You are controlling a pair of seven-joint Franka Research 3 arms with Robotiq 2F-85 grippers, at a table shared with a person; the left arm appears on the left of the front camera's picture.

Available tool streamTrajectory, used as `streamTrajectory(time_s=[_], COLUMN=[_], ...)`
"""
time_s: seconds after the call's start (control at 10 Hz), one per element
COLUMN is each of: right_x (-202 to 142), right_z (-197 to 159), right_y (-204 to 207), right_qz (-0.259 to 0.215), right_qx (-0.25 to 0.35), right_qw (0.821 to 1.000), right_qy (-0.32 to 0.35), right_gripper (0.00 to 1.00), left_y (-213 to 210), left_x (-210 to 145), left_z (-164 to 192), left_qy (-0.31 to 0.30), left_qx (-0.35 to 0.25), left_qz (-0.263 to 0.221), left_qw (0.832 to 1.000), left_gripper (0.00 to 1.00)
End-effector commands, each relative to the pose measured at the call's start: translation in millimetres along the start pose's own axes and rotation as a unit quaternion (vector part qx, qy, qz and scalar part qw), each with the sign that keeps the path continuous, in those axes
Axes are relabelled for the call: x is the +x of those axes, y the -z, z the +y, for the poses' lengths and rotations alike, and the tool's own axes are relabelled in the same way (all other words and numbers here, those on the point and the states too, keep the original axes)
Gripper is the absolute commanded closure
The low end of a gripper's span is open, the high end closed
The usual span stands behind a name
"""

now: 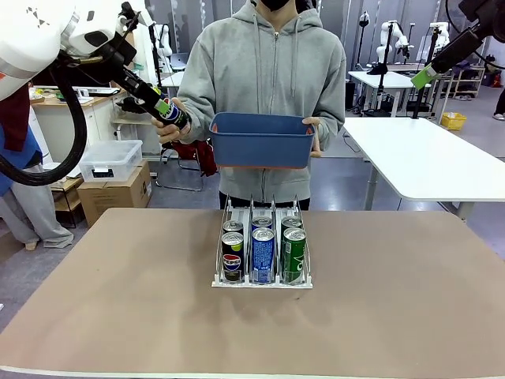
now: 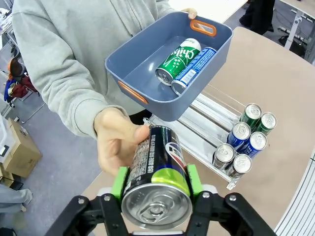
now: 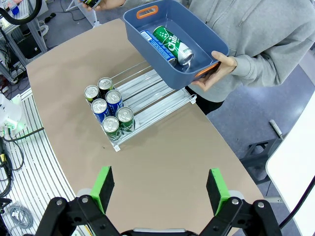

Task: Fill the beverage cans into the dispenser.
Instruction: Pick up the Pepsi coke handed by the human, then place the picked Pepsi coke in the line of the Automatic Can Dispenser with the same cans.

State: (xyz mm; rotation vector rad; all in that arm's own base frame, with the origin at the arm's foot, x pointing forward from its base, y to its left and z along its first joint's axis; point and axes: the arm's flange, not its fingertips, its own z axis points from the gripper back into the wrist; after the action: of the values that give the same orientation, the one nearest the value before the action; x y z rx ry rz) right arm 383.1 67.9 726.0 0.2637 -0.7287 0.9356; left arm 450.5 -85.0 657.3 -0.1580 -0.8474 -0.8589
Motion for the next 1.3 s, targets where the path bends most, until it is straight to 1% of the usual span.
streamTrajectory(time_s=[0.0,0.1,0.2,0.3,1.2], right_x=[-0.8,-0.8,-0.8,-0.8,-0.8], right_z=[-0.1,-0.1,-0.1,-0.1,-0.1], right_y=[-0.7,-0.7,-0.7,-0.7,-0.7], right_qz=[-0.003,-0.003,-0.003,-0.003,-0.003], right_qx=[0.005,0.005,0.005,0.005,0.005], right_qw=[1.000,1.000,1.000,1.000,1.000], right_qy=[-0.001,-0.001,-0.001,-0.001,-0.001], right_gripper=[0.00,0.00,0.00,0.00,0.00], left_y=[-4.1,-3.6,-1.5,0.0,0.0], left_x=[-0.7,-0.6,1.0,-0.3,-0.3], left_z=[2.9,1.2,0.8,0.2,0.2], left_qy=[-0.003,0.004,-0.003,0.003,0.003], left_qx=[-0.001,0.007,0.026,0.002,0.002], left_qz=[0.013,0.019,0.008,0.004,0.004], left_qw=[1.000,1.000,1.000,1.000,1.000], left_gripper=[1.00,1.00,1.00,1.00,1.00])
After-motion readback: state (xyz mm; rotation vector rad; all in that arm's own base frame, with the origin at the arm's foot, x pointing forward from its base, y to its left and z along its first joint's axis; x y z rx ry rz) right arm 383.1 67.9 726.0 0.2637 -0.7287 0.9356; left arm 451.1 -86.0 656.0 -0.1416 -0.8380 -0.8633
